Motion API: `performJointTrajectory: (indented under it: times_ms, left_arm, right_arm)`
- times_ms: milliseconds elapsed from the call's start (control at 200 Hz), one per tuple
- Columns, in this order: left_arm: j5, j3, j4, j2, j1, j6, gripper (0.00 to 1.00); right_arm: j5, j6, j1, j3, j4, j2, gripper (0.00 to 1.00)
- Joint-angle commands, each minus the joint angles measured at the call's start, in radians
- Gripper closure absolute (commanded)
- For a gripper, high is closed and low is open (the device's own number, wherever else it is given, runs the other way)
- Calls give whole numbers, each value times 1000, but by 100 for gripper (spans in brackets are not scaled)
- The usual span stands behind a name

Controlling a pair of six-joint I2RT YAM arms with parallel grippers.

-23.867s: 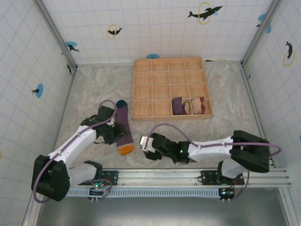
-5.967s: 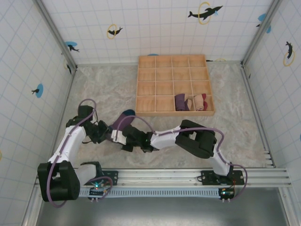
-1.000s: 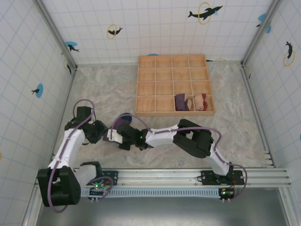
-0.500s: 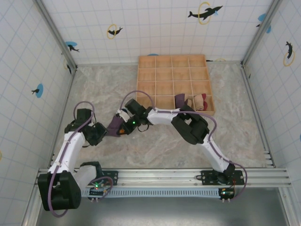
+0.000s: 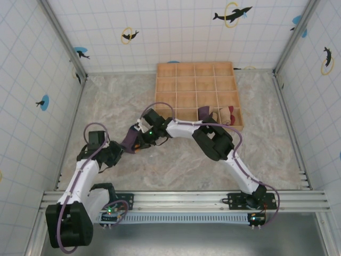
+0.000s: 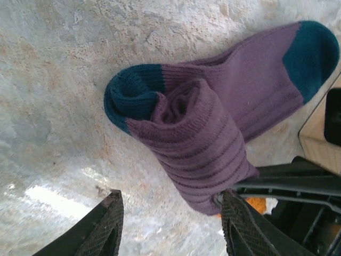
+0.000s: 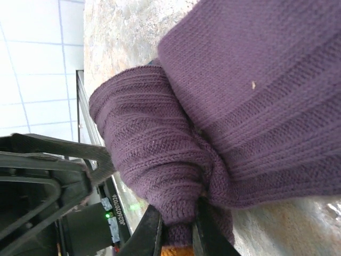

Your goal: Roll the socks

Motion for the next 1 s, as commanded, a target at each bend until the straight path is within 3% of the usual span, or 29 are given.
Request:
performJointTrajectory:
  times_ms: [0,485,626,711,761,806,891,996]
  left_arm:
    - [32,-41,132,18,0,-85,50]
    - [-26,-139,268,82,-2,-116,53]
    - [-38,-153,280,106,-1,-102,66]
    - [-53,-151,267,129,-1,-87,75]
    - [-55,-142,252,154,-1,-72,79]
    - [-50,-134,240,182,-1,-56,86]
    - [-38,-120,225,230,-1,-29,100]
    - [-30,-106,210,252,-1,-9,100]
  right_arm:
    - [43,131,2,-63,2,51,100]
    - [-4,286,-5,-162,221,35,100]
    - [-7,293,-12,-180,238,26,100]
    - [6,291,-15,-200,254,9,92]
    - [27,269,-16,-209,243,-7,81]
    - [35,252,-17,-211,234,-18,73]
    - [48,224,-21,-216,227,-40,66]
    - [82,167,-29,-231,210,-83,59]
